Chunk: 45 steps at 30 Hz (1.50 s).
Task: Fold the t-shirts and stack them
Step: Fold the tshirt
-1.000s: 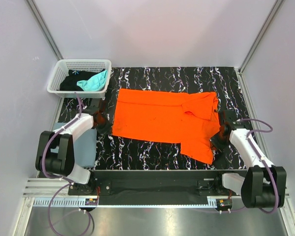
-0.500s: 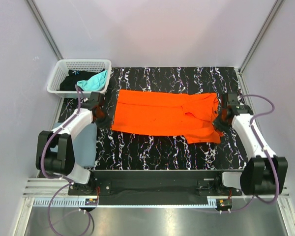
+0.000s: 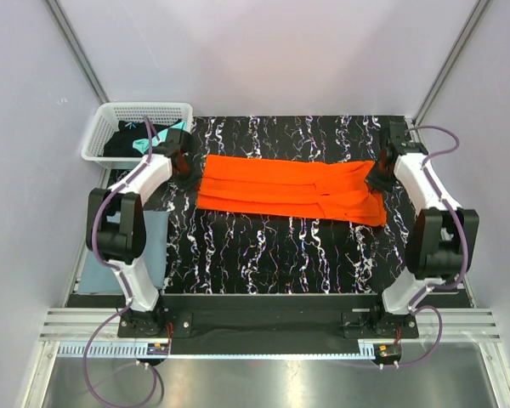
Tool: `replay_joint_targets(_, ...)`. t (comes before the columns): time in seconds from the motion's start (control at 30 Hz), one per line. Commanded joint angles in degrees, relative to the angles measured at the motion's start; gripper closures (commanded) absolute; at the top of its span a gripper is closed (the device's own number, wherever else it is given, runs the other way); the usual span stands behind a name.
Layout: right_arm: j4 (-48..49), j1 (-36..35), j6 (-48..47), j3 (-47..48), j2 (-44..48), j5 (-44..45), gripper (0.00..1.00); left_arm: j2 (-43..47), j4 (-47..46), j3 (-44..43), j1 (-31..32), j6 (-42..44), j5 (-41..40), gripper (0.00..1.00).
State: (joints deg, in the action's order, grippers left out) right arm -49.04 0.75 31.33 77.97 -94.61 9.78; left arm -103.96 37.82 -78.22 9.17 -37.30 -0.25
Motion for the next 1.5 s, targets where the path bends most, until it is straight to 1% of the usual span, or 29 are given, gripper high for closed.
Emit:
replay_joint_targets(0.0, 1.0, 1.1, -2.4, 5.4, -4.3, -0.4, 1.0, -2.5, 0.3, -5.1, 0.0, 0.9, -2.2, 1.0)
replay_joint_targets(0.3, 0.8, 2.6, -2.9, 11.1, -10.9, -1.9, 1.0, -8.1, 1.4, -11.3, -0.1, 1.0, -3.2, 1.0)
replay_joint_targets(0.6, 0.3, 3.3, -2.9, 12.5, -13.4, -3.5, 1.0, -11.9, 2.6, -14.8, -0.1, 1.7, -2.4, 1.0)
replay_joint_targets(0.7, 0.3, 3.5, -3.2, 13.1, -14.2, -3.9, 0.98, -12.9, 2.6, -15.6, -0.1, 2.0, -2.5, 1.0)
replay_joint_targets(0.73, 0.3, 3.6, -3.1, 13.1, -14.5, -3.9, 0.97, -13.5, 2.7, -16.1, -0.1, 2.1, -2.5, 1.0)
replay_joint_targets(0.77, 0.3, 3.9, -2.9, 13.3, -15.1, -3.7, 0.91, -13.8, 2.7, -16.4, -0.1, 2.8, -2.5, 1.0)
replay_joint_targets(0.83, 0.6, 4.5, -2.4, 14.7, -16.7, -3.9, 0.87, -14.6, 2.7, -17.8, 0.0, 3.9, -2.8, 0.99)
replay_joint_targets(0.87, 1.0, 5.0, -1.4, 15.5, -19.4, -4.5, 0.87, -15.8, 2.7, -18.4, 0.1, 4.7, -3.3, 0.97)
replay_joint_targets(0.9, 1.0, 6.3, -0.7, 18.1, -21.0, -6.0, 0.84, -16.4, 3.3, -20.2, 0.1, 6.1, -3.7, 0.93)
replay_joint_targets(0.93, 1.0, 6.8, -0.5, 19.7, -22.6, -6.6, 0.79, -16.9, 3.8, -21.2, 0.1, 6.6, -4.0, 0.83)
replay_joint_targets(0.97, 0.8, 7.2, -0.7, 22.8, -25.1, -6.2, 0.72, -16.4, 4.2, -21.9, 0.2, 7.9, -4.5, 0.75)
replay_joint_targets(1.0, 0.3, 7.6, -0.7, 24.2, -25.7, -5.8, 0.62, -15.2, 4.4, -22.2, 0.6, 8.6, -6.5, 0.67)
replay_joint_targets(1.03, -0.6, 8.4, -1.4, 25.7, -26.1, -5.8, 0.4, -14.1, 4.5, -22.0, 0.8, 9.3, -7.4, 0.61)
replay_joint_targets(1.07, -2.5, 8.7, -1.9, 27.2, -25.3, -5.1, 0.34, -11.0, 4.5, -21.0, 1.2, 10.4, -9.0, 0.53)
replay_joint_targets(1.1, -3.3, 8.8, -2.6, 27.4, -24.3, -3.9, 0.25, -9.3, 4.9, -20.1, 1.5, 10.7, -9.6, 0.47)
replay_joint_targets(1.13, -3.7, 8.8, -4.4, 27.1, -23.0, -3.5, 0.22, -7.3, 4.8, -18.7, 2.0, 11.0, -10.0, 0.44)
replay_joint_targets(1.17, -4.1, 8.7, -5.0, 25.8, -19.8, -4.3, 0.21, -5.1, 4.7, -17.5, 2.3, 11.5, -10.4, 0.4)
replay_joint_targets(1.2, -4.0, 8.4, -5.1, 24.7, -17.8, -5.4, 0.21, -1.7, 4.5, -15.0, 2.6, 11.5, -10.6, 0.4)
replay_joint_targets(1.23, -2.8, 6.3, -5.7, 22.9, -16.0, -7.0, 0.2, 0.0, 4.5, -13.7, 3.1, 11.4, -10.1, 0.39)
replay_joint_targets(1.27, -0.1, 4.7, -5.8, 19.1, -12.7, -9.6, 0.2, 1.2, 4.1, -11.5, 3.3, 11.5, -8.2, 0.4)
replay_joint_targets(1.3, 0.8, 2.4, -5.8, 17.7, -11.6, -10.3, 0.2, 3.0, 3.9, -10.7, 3.7, 11.5, -7.1, 0.42)
replay_joint_targets(1.33, 1.2, -2.1, -5.1, 16.3, -10.9, -11.8, 0.24, 3.5, 3.8, -9.8, 4.2, 11.7, -5.9, 0.44)
replay_joint_targets(1.37, 1.8, -4.6, -4.6, 14.3, -10.3, -12.4, 0.26, 3.8, 3.9, -8.8, 4.6, 11.8, -4.6, 0.48)
replay_joint_targets(1.43, 3.2, -8.3, -3.1, 12.3, -10.1, -12.8, 0.27, 4.1, 3.1, -7.6, 5.9, 12.2, -3.4, 0.5)
replay_joint_targets(1.47, 5.0, -11.6, -2.8, 10.6, -10.5, -12.7, 0.3, 4.0, 2.6, -6.8, 6.3, 13.0, -2.1, 0.53)
